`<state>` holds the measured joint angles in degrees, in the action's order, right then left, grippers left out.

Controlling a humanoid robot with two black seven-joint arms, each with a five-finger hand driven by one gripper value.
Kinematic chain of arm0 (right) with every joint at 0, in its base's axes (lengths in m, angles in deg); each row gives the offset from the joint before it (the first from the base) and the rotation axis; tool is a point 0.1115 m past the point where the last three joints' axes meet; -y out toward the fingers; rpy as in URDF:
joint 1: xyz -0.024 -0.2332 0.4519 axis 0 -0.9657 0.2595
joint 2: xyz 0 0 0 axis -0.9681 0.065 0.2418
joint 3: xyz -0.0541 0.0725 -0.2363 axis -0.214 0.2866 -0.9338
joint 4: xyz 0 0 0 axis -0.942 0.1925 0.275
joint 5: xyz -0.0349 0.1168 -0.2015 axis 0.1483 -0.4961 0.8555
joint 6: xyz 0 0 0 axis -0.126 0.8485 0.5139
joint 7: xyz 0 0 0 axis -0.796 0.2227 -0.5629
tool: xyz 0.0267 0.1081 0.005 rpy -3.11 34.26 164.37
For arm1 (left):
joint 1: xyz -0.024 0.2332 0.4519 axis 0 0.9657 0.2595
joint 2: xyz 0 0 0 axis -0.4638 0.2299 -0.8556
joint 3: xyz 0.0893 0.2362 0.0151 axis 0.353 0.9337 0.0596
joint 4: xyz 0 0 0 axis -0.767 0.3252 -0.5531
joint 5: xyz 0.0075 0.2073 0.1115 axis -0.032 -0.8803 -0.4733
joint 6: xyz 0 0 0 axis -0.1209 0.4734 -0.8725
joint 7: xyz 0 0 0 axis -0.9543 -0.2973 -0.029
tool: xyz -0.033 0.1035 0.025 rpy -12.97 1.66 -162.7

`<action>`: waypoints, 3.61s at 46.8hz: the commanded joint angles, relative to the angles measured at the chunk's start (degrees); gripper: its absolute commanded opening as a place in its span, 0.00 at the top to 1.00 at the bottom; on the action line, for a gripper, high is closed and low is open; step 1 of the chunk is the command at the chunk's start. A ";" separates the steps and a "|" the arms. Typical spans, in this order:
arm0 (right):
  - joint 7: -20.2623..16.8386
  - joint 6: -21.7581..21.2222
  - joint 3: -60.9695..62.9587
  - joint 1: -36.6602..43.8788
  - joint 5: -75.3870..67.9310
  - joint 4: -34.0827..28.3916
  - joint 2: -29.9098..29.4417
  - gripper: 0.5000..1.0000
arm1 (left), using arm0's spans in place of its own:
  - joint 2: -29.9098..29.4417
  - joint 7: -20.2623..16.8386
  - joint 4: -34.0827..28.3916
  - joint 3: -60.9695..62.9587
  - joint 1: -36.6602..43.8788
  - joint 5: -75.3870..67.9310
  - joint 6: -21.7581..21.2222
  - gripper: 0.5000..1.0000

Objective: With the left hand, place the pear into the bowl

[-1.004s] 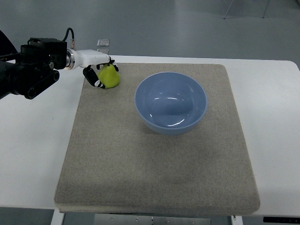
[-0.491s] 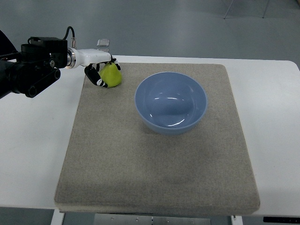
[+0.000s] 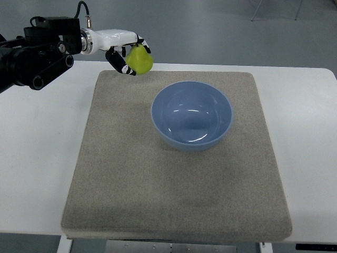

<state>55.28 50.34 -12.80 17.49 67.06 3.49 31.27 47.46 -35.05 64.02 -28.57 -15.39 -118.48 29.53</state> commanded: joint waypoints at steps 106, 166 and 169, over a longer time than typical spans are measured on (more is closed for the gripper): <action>0.00 0.00 0.00 0.00 0.00 -0.04 0.00 0.15 | 3.33 -0.35 19.84 -6.53 3.93 0.78 10.96 0.16; 0.00 0.00 0.00 0.00 0.00 -0.04 0.00 0.15 | 2.37 0.18 -13.99 -10.57 3.93 0.52 1.21 0.16; 0.00 0.00 0.00 0.00 0.00 -0.04 0.00 0.15 | 2.63 0.35 -16.98 -10.66 3.93 0.78 -0.64 0.17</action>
<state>55.27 50.34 -12.80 17.48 67.06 3.49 31.27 49.82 -34.84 50.06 -39.08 -11.45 -117.97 30.82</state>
